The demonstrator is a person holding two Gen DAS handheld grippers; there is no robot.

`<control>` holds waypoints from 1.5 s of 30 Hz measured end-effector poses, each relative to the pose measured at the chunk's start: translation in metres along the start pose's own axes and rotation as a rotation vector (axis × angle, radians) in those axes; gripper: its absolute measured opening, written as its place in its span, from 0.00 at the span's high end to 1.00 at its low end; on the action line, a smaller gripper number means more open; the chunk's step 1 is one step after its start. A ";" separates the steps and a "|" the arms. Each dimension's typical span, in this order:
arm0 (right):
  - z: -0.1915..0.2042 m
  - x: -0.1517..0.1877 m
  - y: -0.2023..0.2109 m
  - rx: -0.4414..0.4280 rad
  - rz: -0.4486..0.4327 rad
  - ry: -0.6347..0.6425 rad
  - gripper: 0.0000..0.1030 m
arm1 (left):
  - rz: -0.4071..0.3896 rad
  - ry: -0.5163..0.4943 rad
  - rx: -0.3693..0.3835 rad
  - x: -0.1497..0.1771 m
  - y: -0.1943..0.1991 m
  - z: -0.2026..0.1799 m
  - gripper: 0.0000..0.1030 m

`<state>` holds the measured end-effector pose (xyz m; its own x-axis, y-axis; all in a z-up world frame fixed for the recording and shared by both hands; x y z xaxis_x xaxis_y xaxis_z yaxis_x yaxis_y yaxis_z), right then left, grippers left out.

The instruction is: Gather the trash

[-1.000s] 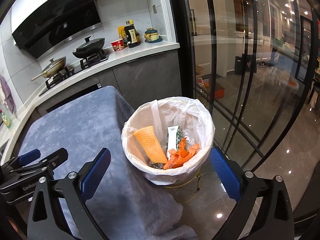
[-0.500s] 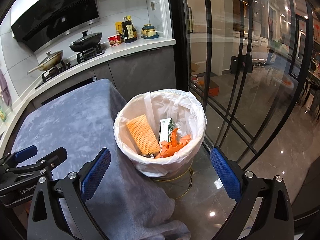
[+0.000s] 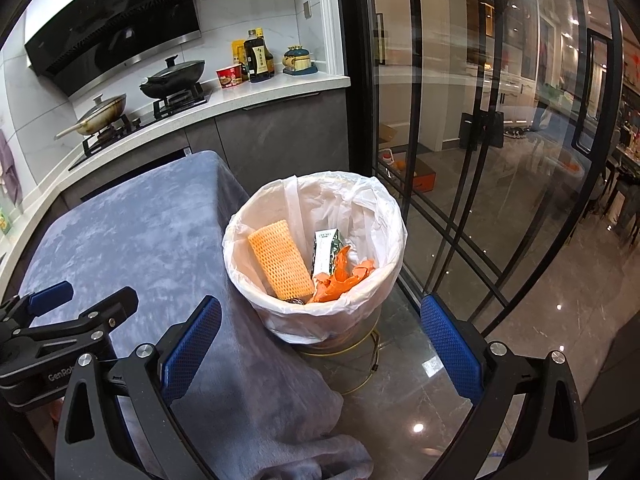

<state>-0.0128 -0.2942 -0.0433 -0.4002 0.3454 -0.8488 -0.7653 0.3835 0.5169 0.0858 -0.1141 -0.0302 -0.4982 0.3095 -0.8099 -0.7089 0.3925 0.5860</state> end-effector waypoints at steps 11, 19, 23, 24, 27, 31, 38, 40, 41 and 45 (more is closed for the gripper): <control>-0.001 0.006 -0.002 -0.001 0.012 0.003 0.07 | -0.001 -0.017 0.003 0.003 -0.001 -0.007 0.07; -0.001 0.008 -0.002 -0.002 0.013 0.004 0.07 | 0.000 -0.011 0.001 0.004 -0.003 -0.009 0.07; -0.002 0.009 -0.003 0.003 0.013 0.007 0.07 | 0.012 0.002 0.000 0.006 -0.007 -0.010 0.07; -0.002 0.010 -0.004 0.004 0.016 0.006 0.07 | 0.014 0.006 0.000 0.006 -0.007 -0.010 0.07; -0.004 0.013 -0.006 0.007 0.018 0.003 0.07 | 0.016 0.013 -0.006 0.008 -0.009 -0.010 0.07; -0.006 0.015 -0.009 0.011 0.026 0.000 0.07 | 0.017 0.011 -0.007 0.008 -0.008 -0.010 0.07; -0.005 0.017 -0.010 0.010 0.032 0.001 0.07 | 0.020 0.001 -0.010 0.010 -0.010 -0.012 0.07; -0.005 0.018 -0.010 0.010 0.033 0.001 0.06 | 0.021 0.000 -0.012 0.010 -0.010 -0.012 0.07; -0.005 0.018 -0.010 0.010 0.033 0.001 0.07 | 0.022 0.000 -0.011 0.010 -0.010 -0.012 0.07; -0.004 0.018 -0.010 0.010 0.033 -0.002 0.07 | 0.023 0.000 -0.011 0.011 -0.010 -0.012 0.08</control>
<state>-0.0145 -0.2957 -0.0644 -0.4243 0.3593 -0.8312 -0.7466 0.3806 0.5457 0.0813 -0.1254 -0.0447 -0.5143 0.3180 -0.7965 -0.7030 0.3757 0.6039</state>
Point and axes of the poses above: each gripper's, at about its wrist camera, not at the fingertips, and y roughly against the way its jaws point, z to its left, x to its underside, the point moved 3 cm from there along -y, roughly the way its jaws point, and after that the axes turned 11 degrees about -z, right-handed, at the moved point
